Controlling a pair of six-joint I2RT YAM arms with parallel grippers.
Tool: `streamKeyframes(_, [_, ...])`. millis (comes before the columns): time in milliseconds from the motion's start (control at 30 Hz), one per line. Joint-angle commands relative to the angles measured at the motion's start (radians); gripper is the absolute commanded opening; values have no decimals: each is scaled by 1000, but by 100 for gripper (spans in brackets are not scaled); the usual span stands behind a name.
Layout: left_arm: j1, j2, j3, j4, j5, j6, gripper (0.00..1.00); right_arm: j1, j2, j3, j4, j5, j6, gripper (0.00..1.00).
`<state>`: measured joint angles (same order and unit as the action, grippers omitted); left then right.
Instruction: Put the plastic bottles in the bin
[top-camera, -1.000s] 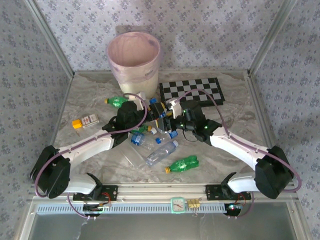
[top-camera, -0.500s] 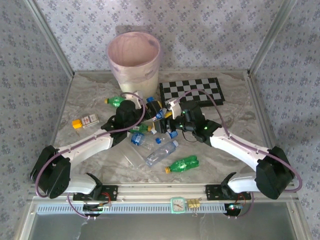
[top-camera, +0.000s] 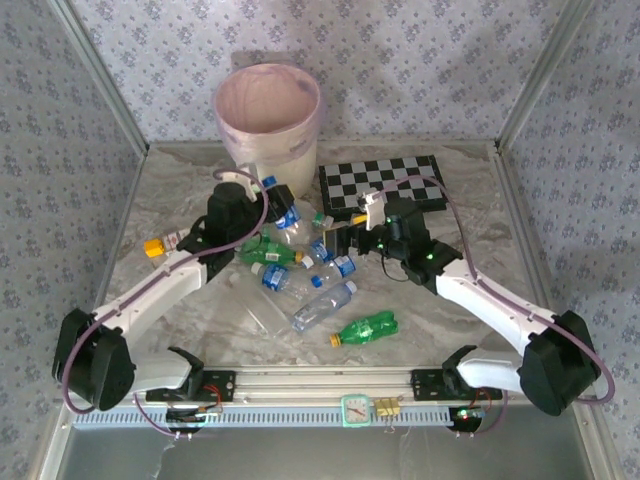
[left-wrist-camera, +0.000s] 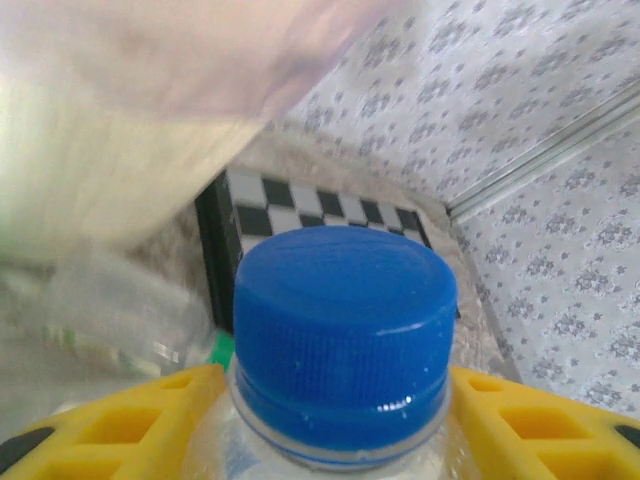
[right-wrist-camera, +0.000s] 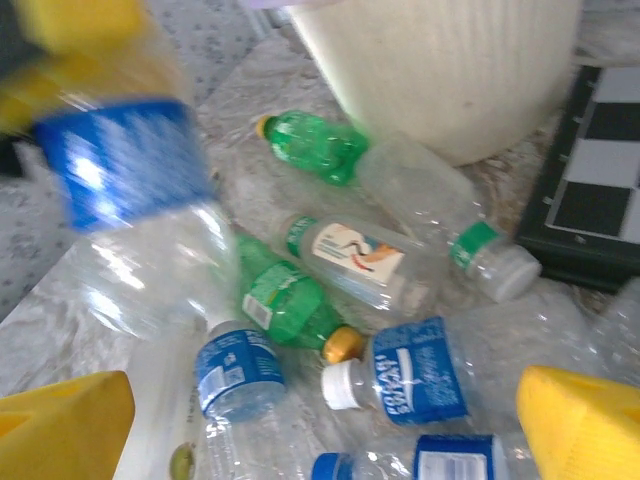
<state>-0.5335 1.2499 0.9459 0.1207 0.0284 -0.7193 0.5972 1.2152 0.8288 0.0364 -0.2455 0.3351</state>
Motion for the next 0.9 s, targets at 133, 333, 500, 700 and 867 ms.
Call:
streamKeyframes(133, [48, 29, 378, -107, -40, 348, 46, -47, -17, -26, -2, 64, 74, 100])
streamKeyframes(333, [118, 176, 644, -122, -13, 473, 46, -52, -42, -48, -27, 87, 88, 100])
streamKeyframes(500, [186, 327, 836, -152, -14, 518, 46, -56, -86, -81, -31, 101, 91, 100])
streamKeyframes(700, [246, 549, 1071, -225, -30, 538, 46, -60, -151, -114, -48, 132, 102, 100])
streamKeyframes(867, [264, 774, 1354, -440, -19, 535, 47, -59, -213, -152, -54, 159, 115, 100])
